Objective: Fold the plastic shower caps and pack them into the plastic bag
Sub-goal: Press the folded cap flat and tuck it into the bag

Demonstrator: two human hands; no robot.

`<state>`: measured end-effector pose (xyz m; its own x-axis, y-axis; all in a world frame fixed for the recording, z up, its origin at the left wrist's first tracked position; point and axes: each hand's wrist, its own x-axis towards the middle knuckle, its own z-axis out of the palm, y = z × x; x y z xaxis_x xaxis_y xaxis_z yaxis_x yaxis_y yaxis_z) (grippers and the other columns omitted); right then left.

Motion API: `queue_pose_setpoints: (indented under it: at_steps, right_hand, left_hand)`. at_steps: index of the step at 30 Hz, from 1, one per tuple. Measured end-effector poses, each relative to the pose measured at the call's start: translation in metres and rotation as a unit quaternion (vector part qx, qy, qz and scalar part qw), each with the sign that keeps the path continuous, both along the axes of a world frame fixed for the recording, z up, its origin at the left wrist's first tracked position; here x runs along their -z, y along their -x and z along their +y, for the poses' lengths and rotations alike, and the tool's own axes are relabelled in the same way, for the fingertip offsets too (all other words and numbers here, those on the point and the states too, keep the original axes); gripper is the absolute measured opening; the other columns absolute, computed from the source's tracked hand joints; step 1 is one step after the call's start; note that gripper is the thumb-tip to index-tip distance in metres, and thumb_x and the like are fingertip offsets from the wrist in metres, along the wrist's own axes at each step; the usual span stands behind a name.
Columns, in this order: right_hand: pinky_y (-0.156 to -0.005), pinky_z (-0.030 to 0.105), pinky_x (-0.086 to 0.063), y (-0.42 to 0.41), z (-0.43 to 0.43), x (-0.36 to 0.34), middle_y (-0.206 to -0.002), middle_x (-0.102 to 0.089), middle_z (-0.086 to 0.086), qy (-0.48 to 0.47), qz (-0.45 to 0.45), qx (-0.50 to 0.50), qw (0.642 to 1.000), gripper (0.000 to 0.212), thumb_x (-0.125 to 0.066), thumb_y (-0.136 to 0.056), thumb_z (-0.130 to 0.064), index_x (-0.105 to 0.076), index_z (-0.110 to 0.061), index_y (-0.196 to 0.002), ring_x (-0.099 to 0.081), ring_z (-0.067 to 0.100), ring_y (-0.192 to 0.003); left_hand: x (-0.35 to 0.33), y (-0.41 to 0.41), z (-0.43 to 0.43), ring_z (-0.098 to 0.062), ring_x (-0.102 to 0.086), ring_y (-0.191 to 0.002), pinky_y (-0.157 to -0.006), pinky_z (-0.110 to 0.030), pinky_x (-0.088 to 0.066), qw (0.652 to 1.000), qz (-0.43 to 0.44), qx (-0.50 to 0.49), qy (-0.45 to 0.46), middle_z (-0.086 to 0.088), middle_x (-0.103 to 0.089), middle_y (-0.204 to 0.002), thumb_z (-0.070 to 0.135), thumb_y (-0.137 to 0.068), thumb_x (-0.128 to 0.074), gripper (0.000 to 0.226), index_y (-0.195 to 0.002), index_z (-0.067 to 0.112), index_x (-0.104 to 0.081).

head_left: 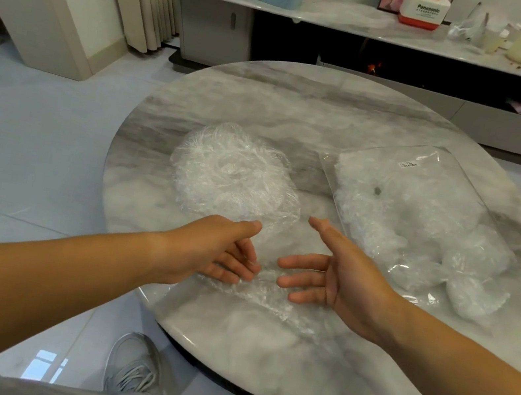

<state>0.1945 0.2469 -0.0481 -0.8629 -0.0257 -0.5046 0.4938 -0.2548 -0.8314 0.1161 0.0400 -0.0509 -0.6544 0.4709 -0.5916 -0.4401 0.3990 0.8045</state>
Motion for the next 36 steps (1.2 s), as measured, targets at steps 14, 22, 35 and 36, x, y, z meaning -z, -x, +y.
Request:
queue_pose_setpoints:
  at_steps: [14, 22, 35, 36]
  right_hand:
    - [-0.082, 0.011, -0.035, -0.04, -0.001, 0.029, -0.094, -0.048, -0.019, -0.513, 0.271, -0.279, 0.766, 0.05, -0.032, -0.095, -0.065, -0.071, -0.035, -0.102, -0.046, -0.003, -0.1]
    - [-0.081, 0.03, -0.042, -0.04, 0.002, 0.031, -0.092, -0.036, -0.011, -0.604, 0.316, -0.292, 0.67, 0.052, -0.026, -0.102, -0.062, -0.072, -0.035, -0.101, -0.039, 0.01, -0.089]
    - [-0.121, 0.032, -0.015, -0.037, -0.008, 0.024, -0.156, -0.04, -0.01, -0.579, 0.366, -0.312, 0.658, 0.053, -0.04, -0.1, -0.058, -0.055, -0.029, -0.141, -0.02, 0.011, -0.15]
    - [-0.122, 0.031, -0.014, -0.037, -0.008, 0.025, -0.157, -0.039, -0.01, -0.579, 0.361, -0.336, 0.649, 0.055, -0.038, -0.1, -0.058, -0.052, -0.029, -0.144, -0.019, 0.009, -0.15]
  left_hand:
    - [0.014, 0.001, -0.001, -0.026, -0.07, -0.064, -0.071, -0.045, -0.064, 0.991, 0.107, -0.066, 0.045, -0.012, -0.065, -0.069, 0.026, -0.078, -0.087, 0.036, -0.084, 0.006, -0.058]
    - [0.015, 0.004, -0.009, -0.01, -0.055, -0.085, -0.069, -0.027, -0.046, 0.865, 0.371, 0.121, 0.314, 0.01, -0.047, -0.099, 0.071, -0.062, -0.08, 0.063, -0.101, 0.03, -0.054]
    - [0.007, -0.01, -0.006, -0.016, -0.056, -0.079, -0.065, -0.031, -0.044, 0.788, 0.429, 0.233, 0.375, 0.009, -0.054, -0.08, 0.069, -0.084, -0.06, 0.044, -0.081, 0.025, -0.055]
    - [0.008, -0.011, -0.006, -0.015, -0.057, -0.079, -0.066, -0.031, -0.045, 0.797, 0.425, 0.226, 0.365, 0.01, -0.055, -0.08, 0.067, -0.084, -0.062, 0.043, -0.084, 0.024, -0.057]
